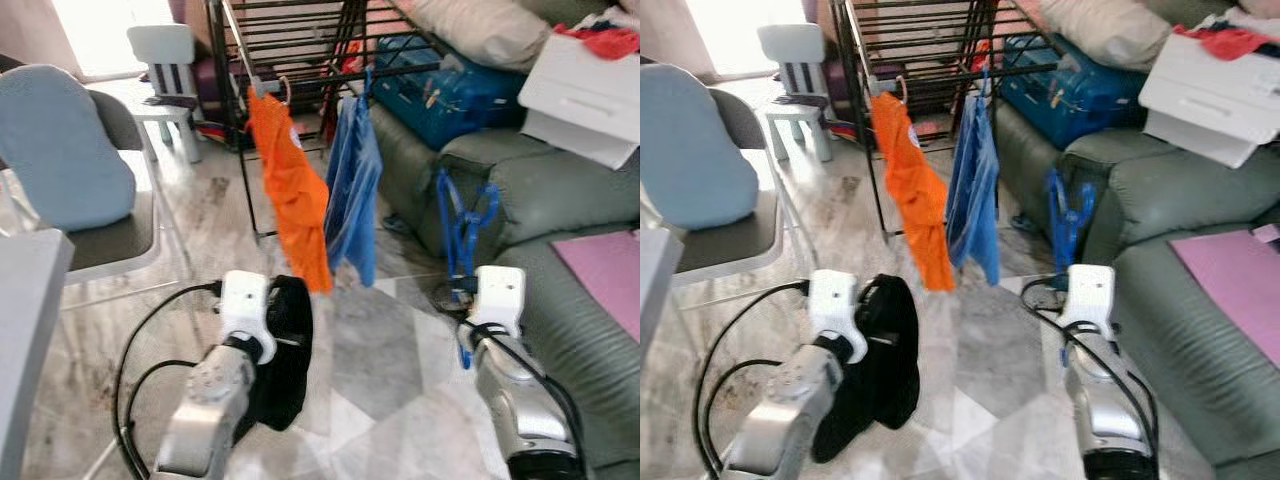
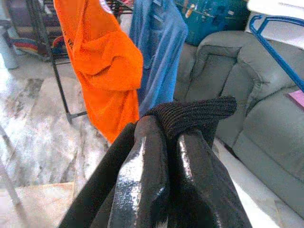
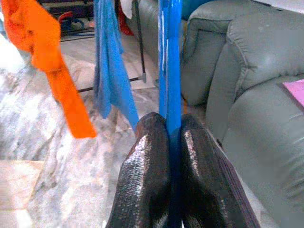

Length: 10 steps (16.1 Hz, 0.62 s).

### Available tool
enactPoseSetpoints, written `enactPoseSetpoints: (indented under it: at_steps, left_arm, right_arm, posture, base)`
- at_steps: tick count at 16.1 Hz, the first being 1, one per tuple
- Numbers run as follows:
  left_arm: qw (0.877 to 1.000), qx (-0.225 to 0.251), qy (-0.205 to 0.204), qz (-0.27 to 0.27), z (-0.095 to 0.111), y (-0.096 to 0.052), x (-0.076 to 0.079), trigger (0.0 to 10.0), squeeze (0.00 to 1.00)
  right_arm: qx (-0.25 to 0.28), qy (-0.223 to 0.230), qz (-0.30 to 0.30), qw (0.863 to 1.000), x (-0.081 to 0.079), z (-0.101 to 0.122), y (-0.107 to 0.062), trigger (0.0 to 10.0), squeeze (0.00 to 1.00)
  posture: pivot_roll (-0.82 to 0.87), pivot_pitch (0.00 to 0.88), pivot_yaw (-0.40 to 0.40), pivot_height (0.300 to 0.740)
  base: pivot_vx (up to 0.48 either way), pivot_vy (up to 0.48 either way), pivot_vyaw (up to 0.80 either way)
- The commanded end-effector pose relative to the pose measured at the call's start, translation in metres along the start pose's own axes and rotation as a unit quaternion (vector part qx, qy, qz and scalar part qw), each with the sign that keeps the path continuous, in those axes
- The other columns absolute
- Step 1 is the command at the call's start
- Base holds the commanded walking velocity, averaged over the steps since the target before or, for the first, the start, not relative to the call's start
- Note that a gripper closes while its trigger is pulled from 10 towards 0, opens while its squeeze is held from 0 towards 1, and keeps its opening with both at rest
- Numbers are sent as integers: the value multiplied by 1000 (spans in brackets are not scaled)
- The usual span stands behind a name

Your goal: Hang hanger

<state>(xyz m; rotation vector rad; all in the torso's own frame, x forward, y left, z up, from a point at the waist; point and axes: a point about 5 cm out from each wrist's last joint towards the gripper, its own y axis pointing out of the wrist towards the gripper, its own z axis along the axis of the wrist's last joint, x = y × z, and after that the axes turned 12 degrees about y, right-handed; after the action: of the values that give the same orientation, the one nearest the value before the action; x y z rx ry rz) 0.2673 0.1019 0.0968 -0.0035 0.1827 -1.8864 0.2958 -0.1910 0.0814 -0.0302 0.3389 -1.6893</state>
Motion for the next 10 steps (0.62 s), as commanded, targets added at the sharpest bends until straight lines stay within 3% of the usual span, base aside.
enactPoseSetpoints:
  at_steps: [1, 10]
  left_arm:
    - [1000, 31, 1, -6, 12, 0, 1, 10000, 0]
    - [999, 30, -3, -11, 11, 1, 3, 10000, 0]
  right_arm:
    - [7, -2, 8, 1000, -4, 4, 2, 10000, 0]
    - [5, -7, 11, 1000, -4, 5, 4, 10000, 0]
  posture:
    - [-89, 41, -18, 740]
    - [-95, 38, -25, 740]
  base:
    - [0, -480, 0]
    - [0, -428, 0]
